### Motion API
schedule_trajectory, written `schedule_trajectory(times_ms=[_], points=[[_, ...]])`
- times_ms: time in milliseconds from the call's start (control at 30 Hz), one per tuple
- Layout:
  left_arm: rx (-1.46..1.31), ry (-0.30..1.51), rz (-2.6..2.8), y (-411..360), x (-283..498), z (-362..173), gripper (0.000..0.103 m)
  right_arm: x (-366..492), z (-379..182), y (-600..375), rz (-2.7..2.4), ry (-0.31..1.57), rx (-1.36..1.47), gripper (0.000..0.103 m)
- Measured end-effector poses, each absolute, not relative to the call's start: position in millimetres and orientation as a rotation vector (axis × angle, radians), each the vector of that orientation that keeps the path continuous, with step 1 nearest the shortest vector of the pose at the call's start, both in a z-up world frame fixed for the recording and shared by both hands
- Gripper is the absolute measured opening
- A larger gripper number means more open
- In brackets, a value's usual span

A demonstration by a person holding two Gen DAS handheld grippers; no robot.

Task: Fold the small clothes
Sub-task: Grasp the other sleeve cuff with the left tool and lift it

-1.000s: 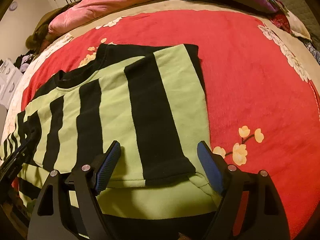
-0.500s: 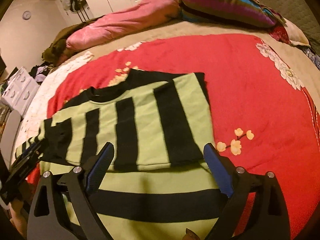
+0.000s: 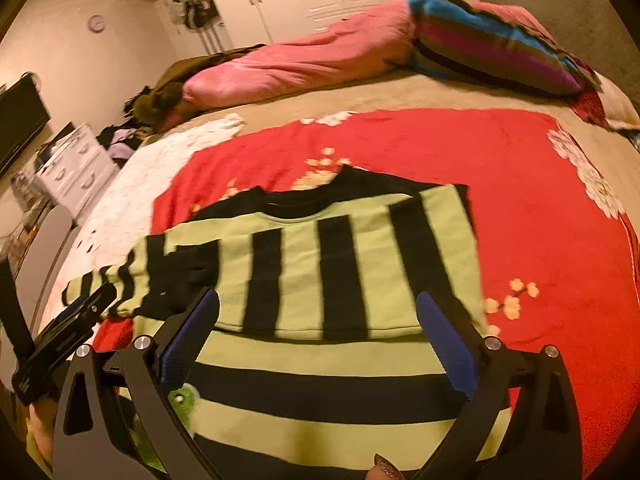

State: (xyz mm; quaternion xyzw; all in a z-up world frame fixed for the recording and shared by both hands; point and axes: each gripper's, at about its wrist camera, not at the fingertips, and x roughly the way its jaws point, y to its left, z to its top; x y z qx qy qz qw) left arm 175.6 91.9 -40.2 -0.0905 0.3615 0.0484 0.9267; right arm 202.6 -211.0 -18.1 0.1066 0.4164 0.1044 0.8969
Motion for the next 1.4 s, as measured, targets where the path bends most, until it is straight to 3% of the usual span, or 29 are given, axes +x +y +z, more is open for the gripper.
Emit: schedule_trajectory(times_ms=[700,1400], points=[[-0.332,0.747,0.296,186.7,146.3,-42.3,0.093,200.7,-2.3,-76.0,0.445,0.876,0.052,0.099],[-0.554,0.719,0.449,268.9,126.8,-68.0,0.093,200.8,-32.3,27.6,0.616,0.939,-0.081,0.099]])
